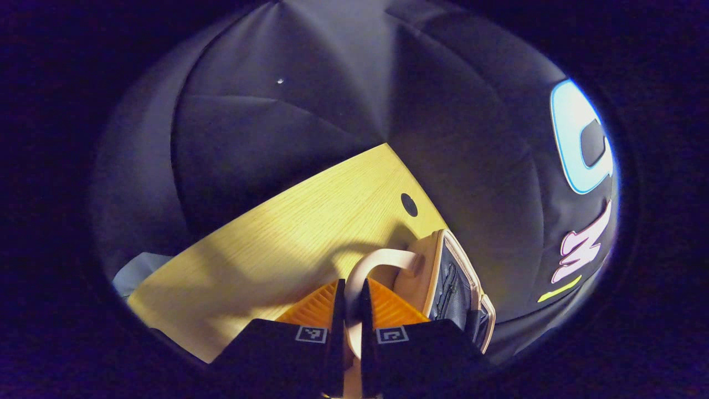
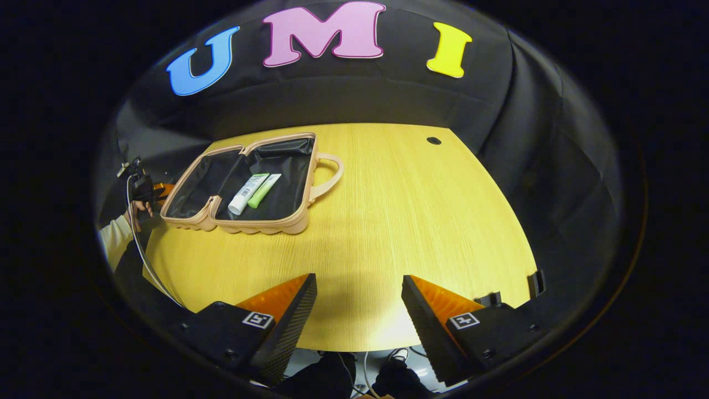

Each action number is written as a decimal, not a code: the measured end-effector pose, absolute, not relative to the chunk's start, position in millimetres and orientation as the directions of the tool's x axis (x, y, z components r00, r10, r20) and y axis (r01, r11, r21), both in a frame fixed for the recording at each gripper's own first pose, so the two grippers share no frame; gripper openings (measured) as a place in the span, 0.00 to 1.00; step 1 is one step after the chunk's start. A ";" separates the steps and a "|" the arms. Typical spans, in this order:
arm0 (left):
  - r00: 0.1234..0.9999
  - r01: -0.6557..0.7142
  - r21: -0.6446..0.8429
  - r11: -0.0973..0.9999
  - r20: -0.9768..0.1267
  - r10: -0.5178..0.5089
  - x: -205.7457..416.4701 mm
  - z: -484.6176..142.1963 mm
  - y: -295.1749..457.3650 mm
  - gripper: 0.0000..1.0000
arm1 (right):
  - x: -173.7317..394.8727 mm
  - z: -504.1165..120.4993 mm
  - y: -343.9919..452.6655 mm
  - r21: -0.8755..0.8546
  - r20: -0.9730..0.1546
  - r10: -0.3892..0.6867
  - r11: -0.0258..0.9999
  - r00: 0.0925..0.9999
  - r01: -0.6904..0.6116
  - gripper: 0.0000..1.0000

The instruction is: First open the suitcase, pack the skin care products into it, and then close the suitcase.

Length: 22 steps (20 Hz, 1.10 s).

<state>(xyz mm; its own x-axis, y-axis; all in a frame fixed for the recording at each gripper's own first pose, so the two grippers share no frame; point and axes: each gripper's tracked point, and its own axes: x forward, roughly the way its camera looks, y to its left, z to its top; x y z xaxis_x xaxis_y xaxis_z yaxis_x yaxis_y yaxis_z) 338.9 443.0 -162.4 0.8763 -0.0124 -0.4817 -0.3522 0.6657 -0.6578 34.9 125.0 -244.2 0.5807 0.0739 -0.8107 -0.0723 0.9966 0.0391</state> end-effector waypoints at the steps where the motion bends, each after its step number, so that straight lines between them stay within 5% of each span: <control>1: 0.885 -0.337 -0.629 0.700 -0.466 0.007 339.1 -147.3 440.9 0.17 | 38.1 -242.5 124.9 0.052 -0.804 0.087 0.996 0.589 -0.076 0.98; 3: 0.885 -0.333 -0.531 0.779 -0.460 0.064 331.8 -117.8 434.9 0.07 | 46.3 -237.5 119.6 0.073 -0.792 0.110 0.994 0.600 -0.086 0.98; 13: 0.952 -0.222 -0.323 0.920 -0.276 0.132 292.2 90.6 282.1 0.06 | 112.4 -226.6 59.2 0.139 -0.716 0.277 0.956 0.641 -0.259 0.98; 19: 0.964 -0.089 -0.173 0.981 -0.262 0.042 293.6 118.8 89.1 0.10 | 151.2 -205.6 35.1 0.249 -0.633 0.383 0.924 0.673 -0.291 0.98; 22: 0.954 -0.014 -0.247 0.969 -0.294 -0.061 311.0 89.4 -17.3 0.06 | 158.2 -199.7 23.5 0.291 -0.611 0.416 0.909 0.674 -0.297 0.98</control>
